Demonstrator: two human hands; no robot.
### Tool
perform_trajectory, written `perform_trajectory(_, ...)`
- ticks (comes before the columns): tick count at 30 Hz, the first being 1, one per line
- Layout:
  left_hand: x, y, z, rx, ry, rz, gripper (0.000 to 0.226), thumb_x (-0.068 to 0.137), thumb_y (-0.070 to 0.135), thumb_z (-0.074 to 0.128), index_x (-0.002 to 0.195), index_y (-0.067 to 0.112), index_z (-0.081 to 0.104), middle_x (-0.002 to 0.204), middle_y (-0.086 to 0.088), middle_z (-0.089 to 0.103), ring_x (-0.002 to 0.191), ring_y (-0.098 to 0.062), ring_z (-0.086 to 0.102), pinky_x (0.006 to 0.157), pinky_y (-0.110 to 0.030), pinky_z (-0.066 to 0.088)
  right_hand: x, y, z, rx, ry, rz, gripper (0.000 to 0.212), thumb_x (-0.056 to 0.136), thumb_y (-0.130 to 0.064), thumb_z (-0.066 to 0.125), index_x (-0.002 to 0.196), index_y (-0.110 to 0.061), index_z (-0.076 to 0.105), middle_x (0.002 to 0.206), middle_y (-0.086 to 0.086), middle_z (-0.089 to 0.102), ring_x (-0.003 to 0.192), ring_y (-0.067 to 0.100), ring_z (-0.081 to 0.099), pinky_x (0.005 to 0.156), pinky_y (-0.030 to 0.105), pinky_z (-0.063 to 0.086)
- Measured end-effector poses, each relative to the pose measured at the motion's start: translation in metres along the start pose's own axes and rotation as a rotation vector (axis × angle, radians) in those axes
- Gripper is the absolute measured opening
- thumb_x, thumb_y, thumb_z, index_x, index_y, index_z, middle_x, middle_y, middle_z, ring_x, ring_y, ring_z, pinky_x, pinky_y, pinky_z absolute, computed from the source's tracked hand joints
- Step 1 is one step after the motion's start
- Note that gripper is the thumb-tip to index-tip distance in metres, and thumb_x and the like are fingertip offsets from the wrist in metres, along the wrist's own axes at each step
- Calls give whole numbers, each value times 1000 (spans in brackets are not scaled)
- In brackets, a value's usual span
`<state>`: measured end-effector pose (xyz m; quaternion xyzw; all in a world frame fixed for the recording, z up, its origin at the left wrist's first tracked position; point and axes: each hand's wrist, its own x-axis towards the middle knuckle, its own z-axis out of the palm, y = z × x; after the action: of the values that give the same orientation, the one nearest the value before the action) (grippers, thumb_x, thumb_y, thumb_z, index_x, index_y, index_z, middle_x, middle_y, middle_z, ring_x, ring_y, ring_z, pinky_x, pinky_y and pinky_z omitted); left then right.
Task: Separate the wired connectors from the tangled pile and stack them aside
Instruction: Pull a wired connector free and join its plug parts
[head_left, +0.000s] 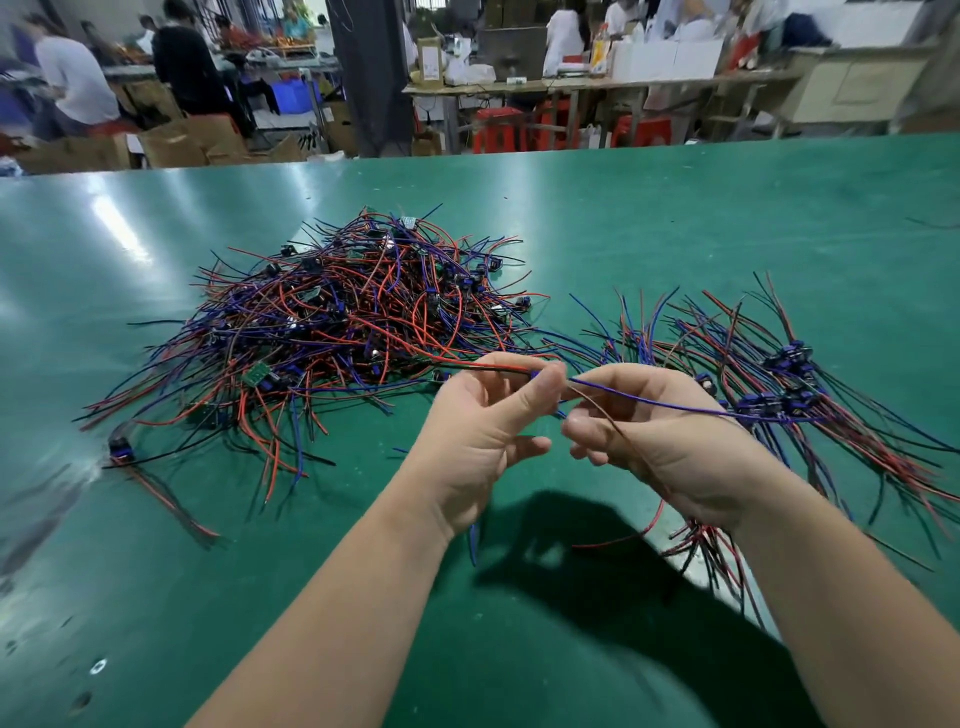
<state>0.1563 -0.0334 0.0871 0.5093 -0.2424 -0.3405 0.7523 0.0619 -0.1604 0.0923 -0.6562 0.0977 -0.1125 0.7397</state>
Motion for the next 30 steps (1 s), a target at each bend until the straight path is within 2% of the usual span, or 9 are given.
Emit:
perform_trajectory(4, -1, -9, 7, 20, 94, 129, 36, 58, 23, 86, 81, 19, 59, 61, 9, 58, 55, -3, 54, 48, -18, 44, 4, 2, 5, 298, 82, -6, 13, 55, -23, 76, 67, -17, 74, 62, 2, 67, 51, 9, 60, 51, 16, 49)
perform_trajectory(6, -1, -13, 10, 57, 103, 174, 29, 62, 16, 80, 81, 17, 57, 60, 7, 54, 54, -6, 50, 47, -19, 43, 5, 1, 7, 366, 146, 17, 5, 62, -20, 71, 63, -15, 73, 59, 1, 65, 48, 7, 58, 49, 15, 49)
perform_trajectory(9, -2, -12, 12, 94, 12, 197, 27, 63, 6, 76, 82, 17, 60, 67, 7, 62, 57, -5, 55, 50, -18, 46, 8, 0, 6, 465, 238, 35, 8, 64, -17, 67, 60, -12, 70, 60, 3, 63, 48, 7, 57, 47, 15, 49)
perform_trajectory(13, -1, -9, 8, 78, -127, 108, 29, 70, -10, 64, 80, 15, 74, 78, -2, 73, 71, -10, 68, 67, -21, 55, 7, -8, -4, 384, 285, 19, 8, 64, -19, 67, 60, -12, 68, 57, -1, 61, 47, 5, 54, 46, 14, 45)
perform_trajectory(15, -1, -8, 9, 19, -93, 27, 24, 77, -6, 65, 75, 15, 76, 77, -6, 73, 69, -14, 70, 65, -23, 56, 6, -9, -7, 280, 280, 13, 8, 63, -16, 68, 65, -8, 65, 58, 0, 61, 48, 7, 53, 46, 14, 43)
perform_trajectory(17, -2, -10, 11, 16, -53, -25, 2, 72, 13, 73, 73, 13, 74, 74, -8, 73, 63, -15, 69, 60, -23, 56, 5, -6, -7, 217, 272, 21, 10, 61, -14, 69, 65, -6, 64, 57, 2, 63, 49, 9, 53, 47, 15, 43)
perform_trajectory(19, -3, -14, 12, 64, -38, -39, 18, 60, 23, 77, 74, 11, 73, 72, -9, 72, 60, -15, 68, 60, -24, 57, 5, -2, -5, 177, 263, 47, 9, 57, -16, 72, 60, -8, 68, 58, 4, 63, 50, 9, 54, 49, 16, 44)
perform_trajectory(24, -3, -10, 8, 135, -85, -97, 14, 56, 24, 78, 66, 14, 75, 66, -5, 70, 55, -13, 66, 54, -22, 54, 3, -3, -10, 95, 165, 147, 28, 48, -29, 76, 69, -11, 77, 66, 5, 66, 57, 11, 53, 57, 16, 46)
perform_trajectory(30, -8, -9, 3, 308, -299, -299, 12, 76, 8, 76, 72, 17, 70, 62, 4, 66, 53, -6, 63, 50, -15, 48, 0, -15, -19, 116, 300, 35, 7, 57, -13, 71, 56, -8, 67, 52, 1, 58, 43, 6, 50, 44, 14, 42)
